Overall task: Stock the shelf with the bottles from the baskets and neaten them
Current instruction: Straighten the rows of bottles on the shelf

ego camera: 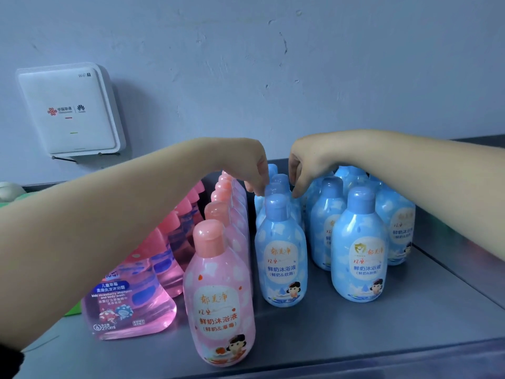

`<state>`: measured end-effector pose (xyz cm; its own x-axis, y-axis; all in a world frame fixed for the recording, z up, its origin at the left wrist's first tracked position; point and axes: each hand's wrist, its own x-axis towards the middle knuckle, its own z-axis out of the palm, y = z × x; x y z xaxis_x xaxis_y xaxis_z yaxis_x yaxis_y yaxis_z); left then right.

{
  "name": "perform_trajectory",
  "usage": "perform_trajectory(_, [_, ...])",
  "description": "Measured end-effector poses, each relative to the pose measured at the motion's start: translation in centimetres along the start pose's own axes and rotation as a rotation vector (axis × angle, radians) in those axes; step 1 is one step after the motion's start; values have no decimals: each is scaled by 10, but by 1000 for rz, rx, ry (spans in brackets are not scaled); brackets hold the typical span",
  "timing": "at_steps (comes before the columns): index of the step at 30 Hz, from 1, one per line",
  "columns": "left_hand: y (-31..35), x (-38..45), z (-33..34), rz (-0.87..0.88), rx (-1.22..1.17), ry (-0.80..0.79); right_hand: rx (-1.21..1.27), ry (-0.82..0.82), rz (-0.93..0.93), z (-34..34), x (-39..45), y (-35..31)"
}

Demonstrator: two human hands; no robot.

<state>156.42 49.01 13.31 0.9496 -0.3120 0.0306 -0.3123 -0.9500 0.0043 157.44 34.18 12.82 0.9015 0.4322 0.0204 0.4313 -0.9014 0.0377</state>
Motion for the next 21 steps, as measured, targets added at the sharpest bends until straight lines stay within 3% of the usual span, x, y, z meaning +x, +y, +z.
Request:
perform_trajectory(5, [2, 10, 10, -30, 57, -108, -22, -91, 12, 7, 9, -2])
perform_trajectory(21, [-4, 10, 15, -44, -31, -80, -8, -99, -49, 14, 17, 0])
